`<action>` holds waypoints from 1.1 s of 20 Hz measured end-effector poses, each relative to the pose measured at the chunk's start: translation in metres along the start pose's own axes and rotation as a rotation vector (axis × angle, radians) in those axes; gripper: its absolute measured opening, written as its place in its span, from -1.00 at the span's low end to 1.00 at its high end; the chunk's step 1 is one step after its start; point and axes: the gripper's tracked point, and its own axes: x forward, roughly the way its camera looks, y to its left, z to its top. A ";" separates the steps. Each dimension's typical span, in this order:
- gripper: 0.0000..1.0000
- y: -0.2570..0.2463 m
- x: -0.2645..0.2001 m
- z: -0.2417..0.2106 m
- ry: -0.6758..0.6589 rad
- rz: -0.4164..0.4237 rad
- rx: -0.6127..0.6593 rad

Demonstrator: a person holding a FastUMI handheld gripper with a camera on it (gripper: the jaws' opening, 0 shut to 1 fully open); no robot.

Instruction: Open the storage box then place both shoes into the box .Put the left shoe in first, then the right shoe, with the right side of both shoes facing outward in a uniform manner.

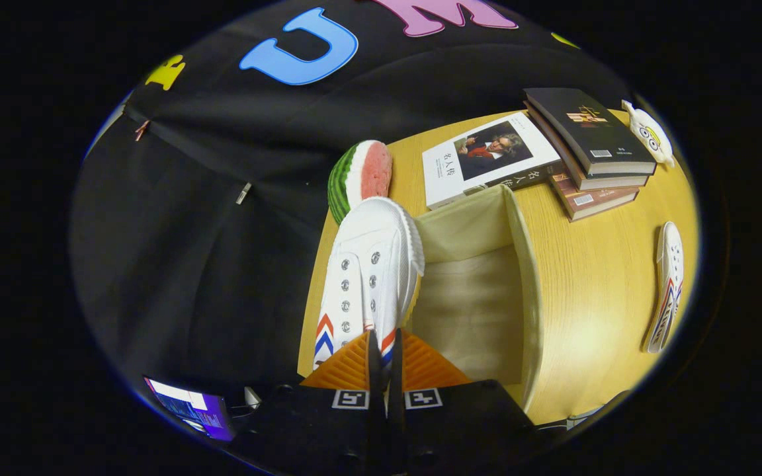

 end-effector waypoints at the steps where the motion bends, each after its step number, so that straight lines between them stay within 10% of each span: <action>1: -0.90 -0.001 0.003 0.000 0.002 -0.011 -0.001; 7: -0.77 0.012 0.021 -0.014 0.040 0.008 0.007; 11: 0.97 0.022 -0.003 0.005 -0.029 0.031 -0.019; 22: 0.97 -0.120 -0.157 0.071 -0.301 -0.201 -0.123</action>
